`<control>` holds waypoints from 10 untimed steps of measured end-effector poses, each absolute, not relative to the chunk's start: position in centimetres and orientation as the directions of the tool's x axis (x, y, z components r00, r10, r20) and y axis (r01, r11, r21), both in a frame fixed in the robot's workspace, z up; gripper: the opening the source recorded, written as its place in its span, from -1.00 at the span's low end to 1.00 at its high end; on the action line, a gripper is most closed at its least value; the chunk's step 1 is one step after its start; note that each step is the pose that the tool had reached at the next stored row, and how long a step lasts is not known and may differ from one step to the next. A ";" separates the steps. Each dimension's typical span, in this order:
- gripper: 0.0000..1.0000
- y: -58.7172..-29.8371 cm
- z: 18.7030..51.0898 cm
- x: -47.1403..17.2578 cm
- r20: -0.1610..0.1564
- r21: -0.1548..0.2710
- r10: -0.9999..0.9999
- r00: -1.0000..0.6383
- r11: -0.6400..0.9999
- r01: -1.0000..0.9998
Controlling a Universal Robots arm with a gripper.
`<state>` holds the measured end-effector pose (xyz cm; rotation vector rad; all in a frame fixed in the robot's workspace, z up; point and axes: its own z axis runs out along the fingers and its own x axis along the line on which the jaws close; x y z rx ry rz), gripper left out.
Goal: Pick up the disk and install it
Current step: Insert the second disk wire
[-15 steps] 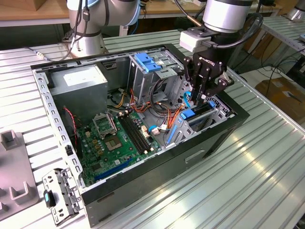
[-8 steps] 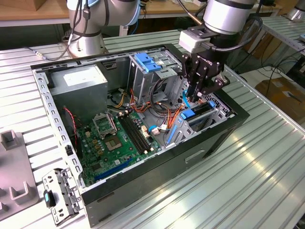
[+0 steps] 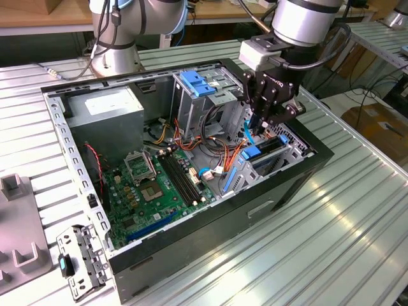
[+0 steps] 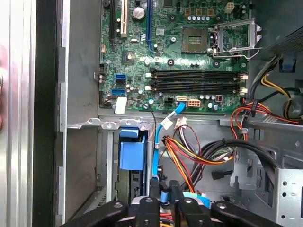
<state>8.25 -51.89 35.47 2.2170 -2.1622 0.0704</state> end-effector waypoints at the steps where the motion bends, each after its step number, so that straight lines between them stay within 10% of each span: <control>1: -0.68 -51.9 35.5 8.2 0.063 0.000 -0.998 0.025 -0.025 -1.000; 10: -0.68 -52.7 35.5 8.2 0.063 -0.001 -0.998 0.026 -0.026 -1.000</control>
